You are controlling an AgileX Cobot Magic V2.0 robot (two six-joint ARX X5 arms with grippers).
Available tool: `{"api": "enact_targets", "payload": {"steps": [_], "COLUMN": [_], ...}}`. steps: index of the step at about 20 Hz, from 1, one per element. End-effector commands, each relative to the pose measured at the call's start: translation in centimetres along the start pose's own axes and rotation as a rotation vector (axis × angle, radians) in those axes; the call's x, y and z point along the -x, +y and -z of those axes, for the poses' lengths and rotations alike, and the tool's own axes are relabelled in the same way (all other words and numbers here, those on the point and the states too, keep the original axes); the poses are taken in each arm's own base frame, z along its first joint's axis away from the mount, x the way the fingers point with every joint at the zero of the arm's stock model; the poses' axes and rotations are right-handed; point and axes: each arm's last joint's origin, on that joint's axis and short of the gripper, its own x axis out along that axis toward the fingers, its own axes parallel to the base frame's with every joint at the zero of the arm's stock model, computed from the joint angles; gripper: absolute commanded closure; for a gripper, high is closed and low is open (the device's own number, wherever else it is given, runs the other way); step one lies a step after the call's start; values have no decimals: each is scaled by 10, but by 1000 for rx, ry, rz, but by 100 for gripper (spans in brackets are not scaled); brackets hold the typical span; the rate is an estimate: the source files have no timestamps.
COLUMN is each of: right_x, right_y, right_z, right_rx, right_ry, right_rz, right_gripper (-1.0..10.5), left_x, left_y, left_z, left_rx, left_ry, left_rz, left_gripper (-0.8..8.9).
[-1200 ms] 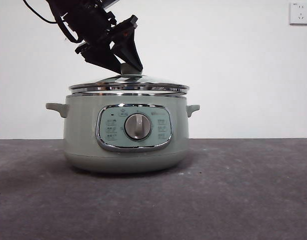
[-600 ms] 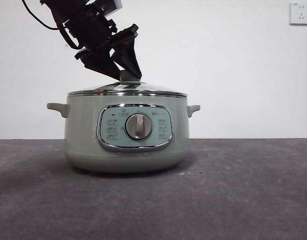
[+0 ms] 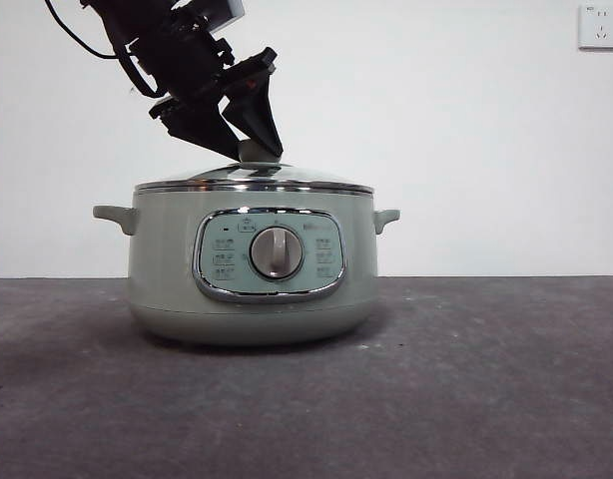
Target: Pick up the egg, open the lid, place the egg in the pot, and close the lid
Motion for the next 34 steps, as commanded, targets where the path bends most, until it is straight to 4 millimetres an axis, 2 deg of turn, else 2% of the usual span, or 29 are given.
{"api": "enact_targets", "payload": {"steps": [1,4,7,12,15,16,18,19,20,22,27,34], "right_x": [-1,-1,-1,-1,-1,-1,-1,-1,-2,-4,-14,-15], "right_y": [0,0,0,0,0,0,0,0,0,0,1,1], "right_z": [4,4,4,4,4,4,4,4,4,4,9,7], "right_rx": [-9,-9,-9,-8,-7,-7,-7,-7,-6,-1,4,-18], "right_ry": [27,27,27,27,28,28,28,29,31,38,78,84], "right_rz": [4,4,4,4,4,3,3,3,3,3,12,16], "right_gripper": [662,662,663,663,664,664,669,709,808,968,959,946], "left_x": [-3,15,40,99,136,146,165,172,179,190,207,209], "left_y": [-2,-4,-9,-24,-37,-41,-48,-51,-55,-62,-79,-81], "left_z": [1,-7,-13,-8,0,3,7,9,11,14,21,21], "left_rx": [-1,-11,-15,16,66,76,84,83,79,69,36,34], "left_ry": [13,-32,-54,36,77,88,99,104,106,116,139,133], "left_rz": [12,5,2,41,168,208,257,272,280,296,346,349], "left_gripper": [431,431,431,437,452,532,755,833,821,821,821,817]}}
